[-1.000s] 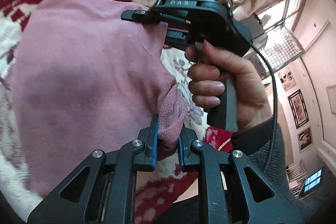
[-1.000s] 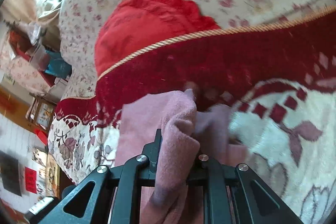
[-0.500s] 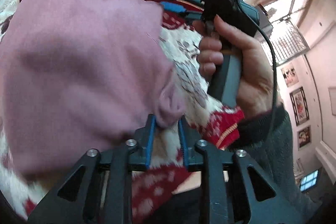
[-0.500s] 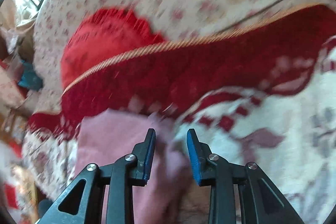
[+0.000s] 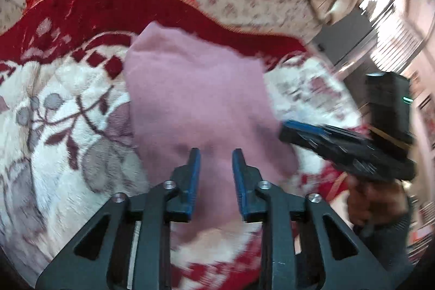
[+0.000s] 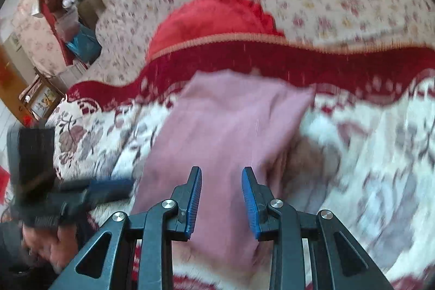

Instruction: Fold small clothes

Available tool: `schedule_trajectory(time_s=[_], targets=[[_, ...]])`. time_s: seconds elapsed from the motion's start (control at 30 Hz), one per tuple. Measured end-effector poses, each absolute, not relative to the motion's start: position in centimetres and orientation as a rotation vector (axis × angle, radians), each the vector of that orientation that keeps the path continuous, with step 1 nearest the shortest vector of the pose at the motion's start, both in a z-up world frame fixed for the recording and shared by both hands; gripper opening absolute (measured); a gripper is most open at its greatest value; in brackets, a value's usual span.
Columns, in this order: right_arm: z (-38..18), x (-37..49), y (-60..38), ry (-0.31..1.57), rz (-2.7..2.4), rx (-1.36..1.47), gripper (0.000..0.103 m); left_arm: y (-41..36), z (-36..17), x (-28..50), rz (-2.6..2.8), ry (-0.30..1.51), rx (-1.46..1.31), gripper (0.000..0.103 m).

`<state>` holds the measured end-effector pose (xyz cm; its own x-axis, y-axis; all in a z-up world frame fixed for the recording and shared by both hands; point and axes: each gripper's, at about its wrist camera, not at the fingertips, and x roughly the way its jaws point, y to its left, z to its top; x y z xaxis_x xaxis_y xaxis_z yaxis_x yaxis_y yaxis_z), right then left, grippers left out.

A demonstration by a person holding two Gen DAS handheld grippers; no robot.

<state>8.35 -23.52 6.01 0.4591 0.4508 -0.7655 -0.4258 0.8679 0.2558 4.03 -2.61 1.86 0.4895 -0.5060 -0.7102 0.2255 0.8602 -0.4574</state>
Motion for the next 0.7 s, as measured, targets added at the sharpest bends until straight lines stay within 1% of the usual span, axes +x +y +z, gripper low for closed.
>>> schedule_trajectory(time_s=[0.1,0.13,0.2,0.23,0.33,0.37,0.4,0.53,0.63,0.7], targets=[[3.2,7.5,-23.1,1.022,0.5,0.003,0.029,-2.1,-1.4,3.5,-0.412,1.032,-0.318,0.018],[1.7,7.6,-22.9,1.068,0.483,-0.014,0.029,-2.0,-2.1,2.8,-0.403,1.014,-0.285,0.013],[-0.5,7.8,-22.6,1.121,0.49,-0.043,0.029,-1.7,-2.3,1.2,-0.412,0.986,-0.27,0.012],[-0.9,7.6,-22.6,1.101,0.507,-0.066,0.029,-1.5,-2.4,1.1,-0.417,0.985,-0.277,0.012],[-1.1,7.9,-23.5,1.101,0.516,-0.007,0.03,-0.8,-2.6,0.5,-0.436,0.965,-0.279,0.011],[-1.1,7.9,-23.5,1.097,0.518,-0.003,0.032,-1.2,-2.5,0.9,-0.439,0.961,-0.277,0.011],[-1.2,7.8,-23.6,1.089,0.526,0.006,0.037,-1.3,-2.4,0.7,-0.44,0.954,-0.273,0.011],[0.2,7.6,-23.5,1.092,0.536,0.016,0.037,-1.7,-1.5,0.0,-0.425,0.931,-0.241,0.011],[3.6,7.4,-24.3,0.935,0.521,0.05,0.037,-1.7,0.7,1.7,-0.422,0.883,-0.256,0.011],[4.9,8.1,-24.3,0.859,0.503,0.058,0.038,-2.2,2.2,3.9,-0.411,0.852,-0.233,0.011]])
